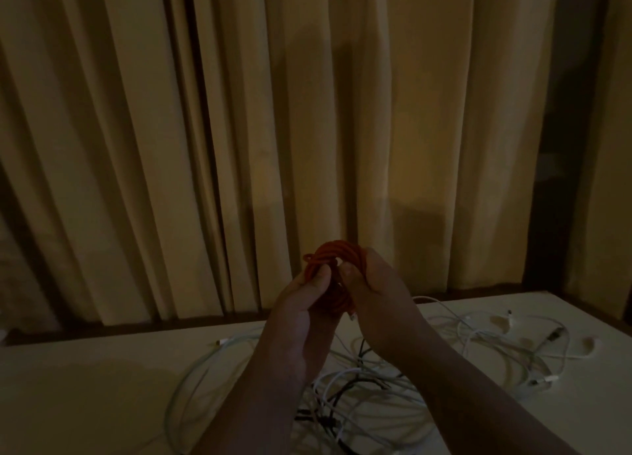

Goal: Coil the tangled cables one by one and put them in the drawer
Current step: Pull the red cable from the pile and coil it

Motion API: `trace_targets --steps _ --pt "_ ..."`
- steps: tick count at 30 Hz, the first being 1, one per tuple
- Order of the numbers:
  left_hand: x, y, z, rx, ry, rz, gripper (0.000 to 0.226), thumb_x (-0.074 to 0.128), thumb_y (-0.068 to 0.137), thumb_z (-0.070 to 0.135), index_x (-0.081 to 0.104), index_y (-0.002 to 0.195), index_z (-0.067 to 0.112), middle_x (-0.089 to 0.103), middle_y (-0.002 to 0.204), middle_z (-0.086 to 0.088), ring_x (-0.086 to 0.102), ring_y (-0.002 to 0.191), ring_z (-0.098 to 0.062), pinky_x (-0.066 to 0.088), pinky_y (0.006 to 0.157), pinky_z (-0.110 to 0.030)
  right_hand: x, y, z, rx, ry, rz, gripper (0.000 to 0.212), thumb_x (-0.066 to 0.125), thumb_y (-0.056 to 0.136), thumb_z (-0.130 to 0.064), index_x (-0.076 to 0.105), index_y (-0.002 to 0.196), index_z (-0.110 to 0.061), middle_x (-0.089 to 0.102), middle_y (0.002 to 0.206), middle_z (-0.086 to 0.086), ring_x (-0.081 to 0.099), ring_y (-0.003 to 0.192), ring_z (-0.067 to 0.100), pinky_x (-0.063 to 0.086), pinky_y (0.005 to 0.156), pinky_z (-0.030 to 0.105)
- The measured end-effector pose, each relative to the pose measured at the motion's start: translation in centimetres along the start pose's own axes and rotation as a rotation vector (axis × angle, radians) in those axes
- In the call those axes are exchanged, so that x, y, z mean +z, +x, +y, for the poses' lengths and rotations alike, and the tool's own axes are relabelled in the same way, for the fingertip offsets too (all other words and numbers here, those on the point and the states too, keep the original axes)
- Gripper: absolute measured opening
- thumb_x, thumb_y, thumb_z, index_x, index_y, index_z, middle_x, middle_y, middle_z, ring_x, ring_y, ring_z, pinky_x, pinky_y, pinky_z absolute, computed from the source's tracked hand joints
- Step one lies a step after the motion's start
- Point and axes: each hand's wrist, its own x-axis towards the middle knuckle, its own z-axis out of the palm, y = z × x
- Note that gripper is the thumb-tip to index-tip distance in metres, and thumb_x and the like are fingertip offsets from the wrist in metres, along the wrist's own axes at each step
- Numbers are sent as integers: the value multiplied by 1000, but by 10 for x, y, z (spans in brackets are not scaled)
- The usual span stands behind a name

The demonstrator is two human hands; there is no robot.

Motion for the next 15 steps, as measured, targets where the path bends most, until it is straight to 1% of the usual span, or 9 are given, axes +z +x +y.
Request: trace_targets --steps 2,4,6,8,10,11,12,13,15 --pt "-1 0 1 18 -18 -16 21 62 79 16 82 84 11 74 101 -17 69 90 -29 51 78 -38 0 0 -2 -18 -8 -20 13 46 106 -30 58 109 -26 66 94 -6 62 79 -3 46 66 17" --pt "-3 -1 2 28 -28 -40 22 62 78 16 83 85 14 75 104 -15 72 93 -28 54 79 -37 0 0 -3 -21 -30 -28 15 46 105 -30 58 109 -23 67 98 -6 63 85 0 52 71 24" --pt "-4 -1 2 29 -21 -50 22 61 78 15 83 83 14 76 101 -13 73 94 -27 56 76 -36 -1 0 -3 -16 -58 -29 16 45 105 -29 57 110 -20 67 101 -4 64 91 4 56 80 31" --pt "-5 1 0 21 -15 -48 17 63 77 14 80 78 10 72 88 -10 68 89 -28 58 70 -35 -3 2 -2 6 -84 -31 13 45 106 -28 56 109 -22 65 100 -5 63 91 4 54 78 27" --pt "-6 1 -1 18 -11 -55 11 66 78 15 73 75 7 62 78 -10 60 82 -27 58 68 -35 -5 4 1 34 -129 -36 12 45 106 -27 56 109 -22 64 97 -6 60 87 3 47 71 21" --pt "-6 1 -2 15 -5 -59 10 67 78 15 72 78 6 61 81 -12 59 84 -28 58 69 -35 -5 5 2 43 -154 -37 12 46 106 -27 56 109 -21 63 96 -6 60 86 4 47 70 20" --pt "-6 1 -2 8 5 -55 15 70 77 16 73 86 4 66 89 -15 63 89 -30 59 71 -35 -5 5 3 48 -167 -39 12 47 106 -28 56 109 -21 64 97 -5 61 87 5 49 72 23" --pt "-6 1 -2 0 26 -45 25 73 74 16 73 95 3 70 100 -17 67 97 -33 60 73 -36 -5 5 3 54 -165 -41 12 47 105 -29 56 108 -22 64 98 -4 62 89 7 52 76 26" --pt "-5 1 -2 4 86 -20 45 78 70 14 70 112 3 70 118 -22 67 110 -37 60 78 -39 -3 4 3 56 -141 -39 11 47 105 -29 56 103 -23 66 97 -3 64 89 10 56 79 32"
